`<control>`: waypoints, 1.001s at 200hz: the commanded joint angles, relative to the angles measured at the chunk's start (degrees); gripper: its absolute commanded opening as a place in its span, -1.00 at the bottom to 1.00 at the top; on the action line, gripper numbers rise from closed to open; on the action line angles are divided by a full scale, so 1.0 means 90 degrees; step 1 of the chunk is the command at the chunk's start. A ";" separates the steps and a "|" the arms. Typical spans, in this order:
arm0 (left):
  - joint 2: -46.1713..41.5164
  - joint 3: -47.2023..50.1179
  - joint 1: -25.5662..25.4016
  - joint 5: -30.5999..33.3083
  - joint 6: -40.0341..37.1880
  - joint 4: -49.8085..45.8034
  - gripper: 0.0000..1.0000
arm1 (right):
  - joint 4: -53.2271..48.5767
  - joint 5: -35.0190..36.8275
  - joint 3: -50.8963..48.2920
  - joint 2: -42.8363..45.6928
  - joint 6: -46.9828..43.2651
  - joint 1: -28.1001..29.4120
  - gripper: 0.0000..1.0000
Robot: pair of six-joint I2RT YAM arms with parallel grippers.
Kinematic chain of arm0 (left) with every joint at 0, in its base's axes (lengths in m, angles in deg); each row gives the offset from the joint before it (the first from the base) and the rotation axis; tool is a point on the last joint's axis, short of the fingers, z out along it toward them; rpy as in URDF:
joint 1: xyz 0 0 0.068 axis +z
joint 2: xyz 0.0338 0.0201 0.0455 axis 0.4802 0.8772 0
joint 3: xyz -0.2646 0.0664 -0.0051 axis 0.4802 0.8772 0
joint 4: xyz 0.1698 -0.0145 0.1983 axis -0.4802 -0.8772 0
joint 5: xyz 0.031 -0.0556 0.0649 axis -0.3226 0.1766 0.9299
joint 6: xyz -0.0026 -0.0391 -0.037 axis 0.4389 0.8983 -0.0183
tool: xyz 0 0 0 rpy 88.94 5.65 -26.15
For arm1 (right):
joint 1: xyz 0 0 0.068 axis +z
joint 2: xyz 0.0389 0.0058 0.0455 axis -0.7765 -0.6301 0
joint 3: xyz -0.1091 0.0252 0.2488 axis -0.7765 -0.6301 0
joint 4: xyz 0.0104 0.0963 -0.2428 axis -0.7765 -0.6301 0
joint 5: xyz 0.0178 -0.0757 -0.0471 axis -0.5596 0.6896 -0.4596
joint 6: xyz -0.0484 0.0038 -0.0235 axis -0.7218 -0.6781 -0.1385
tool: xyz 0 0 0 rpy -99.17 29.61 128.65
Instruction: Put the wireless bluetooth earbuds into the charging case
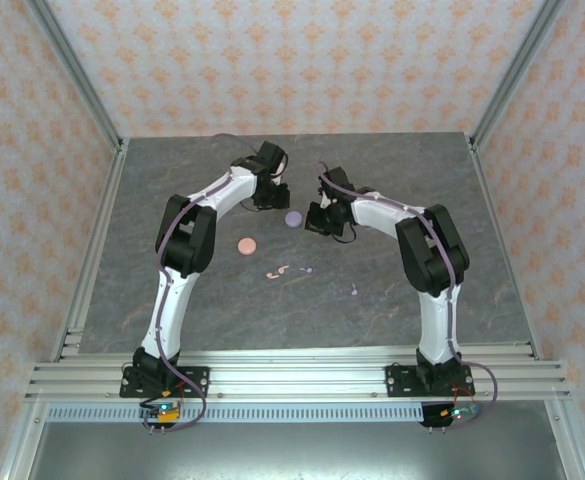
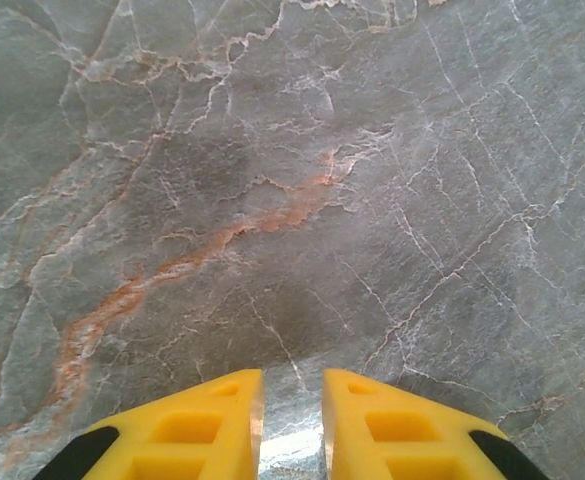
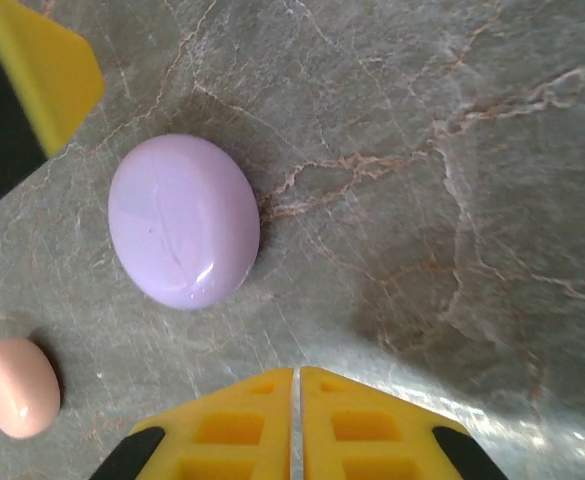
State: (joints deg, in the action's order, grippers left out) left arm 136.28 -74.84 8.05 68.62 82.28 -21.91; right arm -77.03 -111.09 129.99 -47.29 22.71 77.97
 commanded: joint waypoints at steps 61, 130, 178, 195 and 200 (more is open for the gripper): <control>-0.0063 0.0231 -0.0118 -0.0133 0.0002 -0.0297 -0.65 | -0.0189 -0.0117 0.0610 -0.0587 0.0334 0.0034 -0.82; -0.0791 0.1503 -0.0196 0.0074 0.0148 0.0144 -0.65 | -0.0467 0.0282 0.0925 -0.0768 0.0327 0.0035 -0.83; -0.1174 0.2080 -0.0226 -0.0091 0.0257 0.0383 -0.65 | -0.0619 0.0434 0.1088 -0.0846 0.0253 0.0034 -0.83; -0.1311 0.2279 -0.0239 -0.0166 0.0286 0.0486 -0.65 | -0.0698 0.0478 0.1170 -0.0887 0.0223 0.0034 -0.83; -0.1349 0.2341 -0.0251 -0.0161 0.0286 0.0522 -0.64 | -0.0723 0.0476 0.1202 -0.0904 0.0212 0.0034 -0.83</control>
State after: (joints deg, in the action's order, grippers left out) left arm 126.69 -56.80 6.55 67.83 83.97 -16.05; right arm -80.59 -109.08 138.40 -54.03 24.96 77.97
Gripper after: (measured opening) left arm 0.175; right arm 0.085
